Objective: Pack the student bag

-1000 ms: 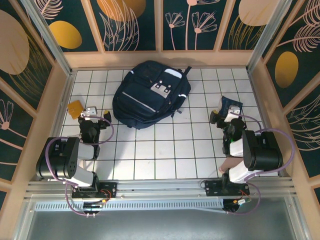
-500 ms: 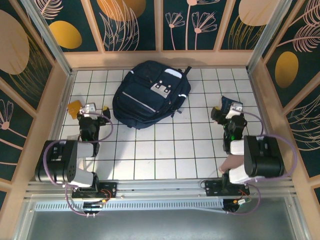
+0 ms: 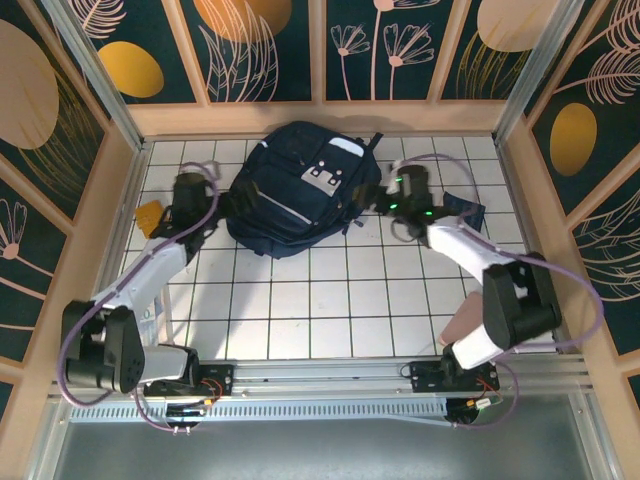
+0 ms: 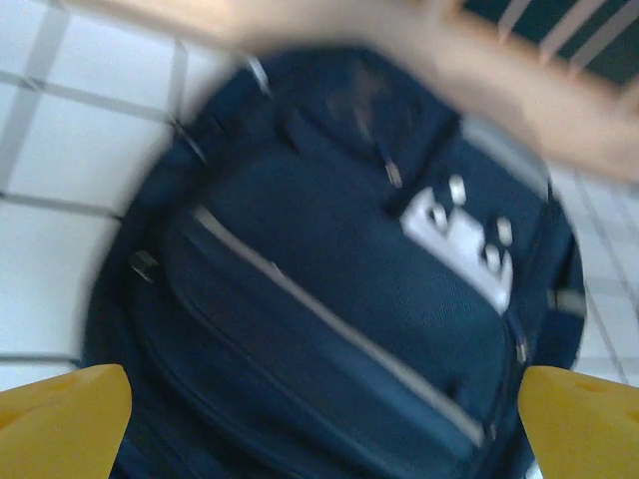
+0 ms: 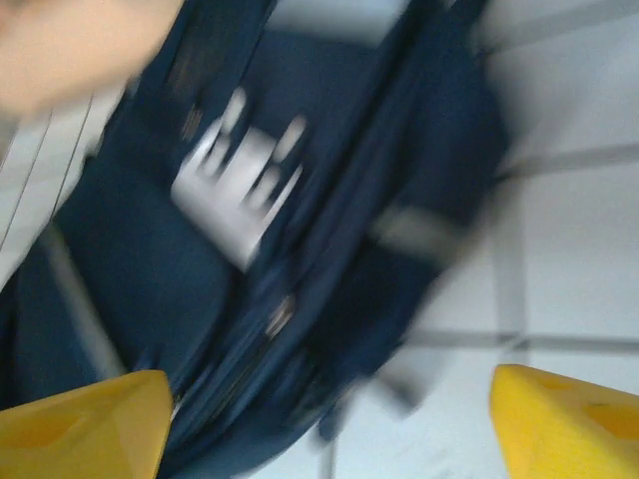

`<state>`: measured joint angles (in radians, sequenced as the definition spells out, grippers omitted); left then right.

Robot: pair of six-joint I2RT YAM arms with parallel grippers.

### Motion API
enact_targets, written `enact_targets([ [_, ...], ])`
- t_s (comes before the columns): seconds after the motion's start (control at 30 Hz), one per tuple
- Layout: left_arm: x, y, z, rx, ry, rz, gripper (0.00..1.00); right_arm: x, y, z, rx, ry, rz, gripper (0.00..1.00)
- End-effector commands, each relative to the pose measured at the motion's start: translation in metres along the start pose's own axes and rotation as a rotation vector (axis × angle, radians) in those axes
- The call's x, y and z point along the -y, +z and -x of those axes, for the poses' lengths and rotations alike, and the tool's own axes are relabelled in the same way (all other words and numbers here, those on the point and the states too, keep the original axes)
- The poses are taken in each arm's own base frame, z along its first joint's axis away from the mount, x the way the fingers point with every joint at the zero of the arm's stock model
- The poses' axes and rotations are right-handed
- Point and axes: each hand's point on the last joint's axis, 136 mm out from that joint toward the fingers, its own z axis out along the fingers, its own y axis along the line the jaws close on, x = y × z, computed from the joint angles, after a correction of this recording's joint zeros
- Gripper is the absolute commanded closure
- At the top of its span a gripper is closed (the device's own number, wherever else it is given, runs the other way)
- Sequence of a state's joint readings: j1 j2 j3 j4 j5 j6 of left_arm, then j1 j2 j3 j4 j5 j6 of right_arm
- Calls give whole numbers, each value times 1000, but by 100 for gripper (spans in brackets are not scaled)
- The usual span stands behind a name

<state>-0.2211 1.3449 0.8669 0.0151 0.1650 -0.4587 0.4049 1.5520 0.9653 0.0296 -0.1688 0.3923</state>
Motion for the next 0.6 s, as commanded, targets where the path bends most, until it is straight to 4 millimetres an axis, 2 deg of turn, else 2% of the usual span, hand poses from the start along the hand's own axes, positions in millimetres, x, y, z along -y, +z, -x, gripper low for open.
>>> enact_targets([
  [0.0,-15,4,-51,-233,43,105,1,-10,11,-36,-171,167,47,7],
  [0.1,-5,16,-75,-315,146,78,1,-15,17,-45,-165,371,99,2],
  [0.2,11,25,-99,-351,451,92,1,-8,17,-53,-148,566,86,1],
  [0.23,22,28,-106,-363,569,61,1,-11,18,-56,-143,606,98,2],
  [0.3,45,30,-116,-367,767,-18,1,-17,19,-59,-147,659,119,3],
  [0.4,71,31,-124,-313,1066,-126,1,-8,14,-60,-143,709,59,4],
  [0.5,89,32,-132,-225,1325,-184,1,10,1,-55,-102,700,-21,3],
  [0.57,88,40,-132,-178,1409,-152,2,17,-8,-55,-98,695,-32,3],
])
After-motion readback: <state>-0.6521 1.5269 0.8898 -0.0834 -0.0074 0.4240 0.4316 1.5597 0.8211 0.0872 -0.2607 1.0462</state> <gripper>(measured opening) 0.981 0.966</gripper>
